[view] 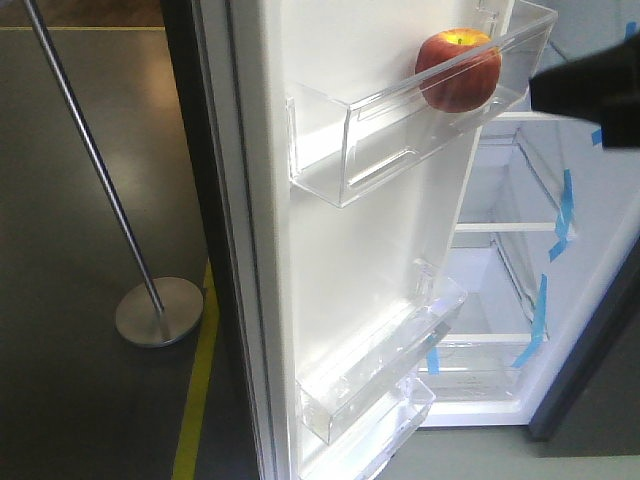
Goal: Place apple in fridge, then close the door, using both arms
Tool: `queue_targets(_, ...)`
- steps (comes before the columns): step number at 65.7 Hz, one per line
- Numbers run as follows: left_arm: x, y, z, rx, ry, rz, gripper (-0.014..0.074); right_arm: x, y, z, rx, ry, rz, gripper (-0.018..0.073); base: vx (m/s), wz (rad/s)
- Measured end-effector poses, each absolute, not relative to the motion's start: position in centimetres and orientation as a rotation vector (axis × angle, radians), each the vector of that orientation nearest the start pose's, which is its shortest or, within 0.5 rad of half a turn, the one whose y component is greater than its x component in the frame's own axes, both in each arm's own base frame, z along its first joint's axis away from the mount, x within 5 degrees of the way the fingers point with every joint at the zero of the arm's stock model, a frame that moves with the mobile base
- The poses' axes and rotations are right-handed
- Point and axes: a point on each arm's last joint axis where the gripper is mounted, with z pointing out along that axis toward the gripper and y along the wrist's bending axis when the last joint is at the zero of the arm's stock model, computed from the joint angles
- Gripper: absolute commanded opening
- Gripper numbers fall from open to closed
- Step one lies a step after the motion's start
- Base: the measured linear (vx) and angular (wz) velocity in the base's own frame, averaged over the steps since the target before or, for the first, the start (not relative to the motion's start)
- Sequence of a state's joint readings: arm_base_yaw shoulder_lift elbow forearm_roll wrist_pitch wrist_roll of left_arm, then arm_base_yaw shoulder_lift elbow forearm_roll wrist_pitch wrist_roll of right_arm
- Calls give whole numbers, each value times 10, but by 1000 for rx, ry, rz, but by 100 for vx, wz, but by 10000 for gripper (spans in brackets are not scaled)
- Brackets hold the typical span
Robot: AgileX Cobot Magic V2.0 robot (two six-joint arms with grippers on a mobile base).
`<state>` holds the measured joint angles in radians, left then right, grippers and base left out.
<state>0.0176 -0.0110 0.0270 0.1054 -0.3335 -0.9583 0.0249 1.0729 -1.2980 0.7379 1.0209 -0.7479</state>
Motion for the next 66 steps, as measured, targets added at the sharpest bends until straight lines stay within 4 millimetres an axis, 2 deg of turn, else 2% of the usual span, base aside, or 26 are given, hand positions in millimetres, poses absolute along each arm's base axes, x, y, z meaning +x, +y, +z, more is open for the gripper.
queue_targets(5, 48, -4, 238, -486, 1067, -825, -7, 171, 56, 430, -677, 1959, 478, -5, 0, 0)
queue_targets(12, 43, -7, 258, -418, 1030, -842, -7, 147, 55, 408, -673, 1974, 477, -5, 0, 0)
queue_targets(22, 37, -14, 309, -269, 988, -802, -7, 118, 54, 384, -662, 1976, 471, -5, 0, 0)
queue_targets(33, 52, -18, 366, -174, 986, -755, -7, 97, 53, 382, -662, 1923, 449, -5, 0, 0)
queue_targets(44, 96, -20, 417, -146, 1004, -764, -7, 86, 53, 387, -663, 1878, 434, -5, 0, 0)
queue_targets(50, 131, -20, 439, -150, 1027, -780, -7, 84, 53, 387, -666, 1873, 432, -5, 0, 0)
queue_targets(58, 180, -20, 455, -208, 1069, -863, -7, 82, 53, 386, -676, 1880, 439, -5, 0, 0)
queue_targets(66, 232, -22, 454, -250, 1141, -920, -3, 82, 54, 386, -682, 1885, 443, -5, 0, 0)
